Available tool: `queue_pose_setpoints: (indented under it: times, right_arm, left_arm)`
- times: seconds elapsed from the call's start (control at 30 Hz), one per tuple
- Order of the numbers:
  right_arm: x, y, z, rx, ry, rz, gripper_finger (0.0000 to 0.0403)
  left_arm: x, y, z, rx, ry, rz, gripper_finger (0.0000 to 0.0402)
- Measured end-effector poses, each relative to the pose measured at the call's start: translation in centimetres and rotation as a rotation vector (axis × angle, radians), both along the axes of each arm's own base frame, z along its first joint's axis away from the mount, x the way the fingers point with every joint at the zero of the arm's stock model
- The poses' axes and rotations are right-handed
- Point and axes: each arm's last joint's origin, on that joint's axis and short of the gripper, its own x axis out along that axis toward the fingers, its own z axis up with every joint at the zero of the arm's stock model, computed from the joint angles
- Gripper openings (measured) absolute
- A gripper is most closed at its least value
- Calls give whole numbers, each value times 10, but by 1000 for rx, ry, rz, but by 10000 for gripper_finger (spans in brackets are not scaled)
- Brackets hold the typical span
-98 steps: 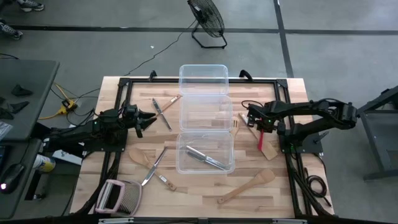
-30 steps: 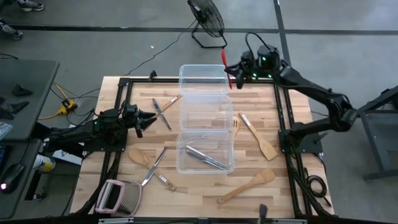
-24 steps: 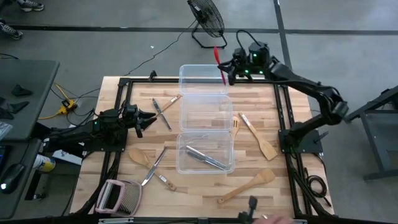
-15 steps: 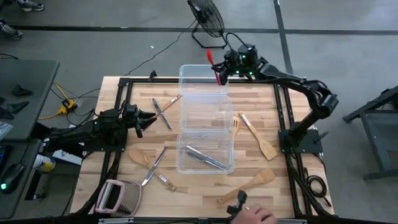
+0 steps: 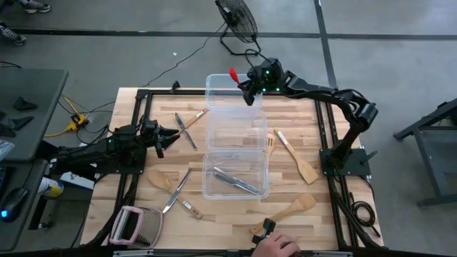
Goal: Pick & Place Kitchen Items
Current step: Put the red spatula into the top transparent bin
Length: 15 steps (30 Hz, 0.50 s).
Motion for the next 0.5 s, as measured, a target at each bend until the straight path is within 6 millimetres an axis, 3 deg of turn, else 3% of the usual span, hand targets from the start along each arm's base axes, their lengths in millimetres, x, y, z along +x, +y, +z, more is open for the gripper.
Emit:
queue_pose_setpoints:
  times: [0.5]
  right_arm:
    - [3, -2, 10, 25, 107, -32, 23]
  left_arm:
    - [0, 0, 0, 0, 0, 1, 143]
